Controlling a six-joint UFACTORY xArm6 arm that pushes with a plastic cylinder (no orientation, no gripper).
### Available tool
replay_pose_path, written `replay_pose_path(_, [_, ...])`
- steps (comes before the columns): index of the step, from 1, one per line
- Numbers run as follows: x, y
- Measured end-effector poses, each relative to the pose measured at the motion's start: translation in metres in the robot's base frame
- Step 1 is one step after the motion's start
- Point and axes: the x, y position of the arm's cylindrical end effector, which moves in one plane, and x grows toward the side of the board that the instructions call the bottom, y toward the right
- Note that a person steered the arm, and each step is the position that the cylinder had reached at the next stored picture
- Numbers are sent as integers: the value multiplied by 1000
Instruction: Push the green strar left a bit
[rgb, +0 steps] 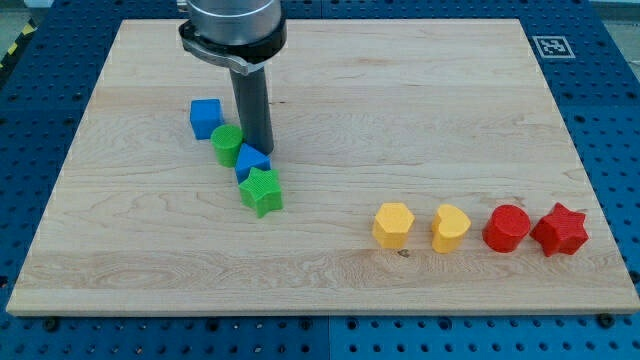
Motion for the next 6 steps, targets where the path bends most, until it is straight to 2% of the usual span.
replay_pose_path(1, [1,-12])
replay_pose_path(2, [1,7])
replay_pose_path(3, [6,60])
replay_pose_path(4, [31,84])
replay_pose_path(6, [71,44])
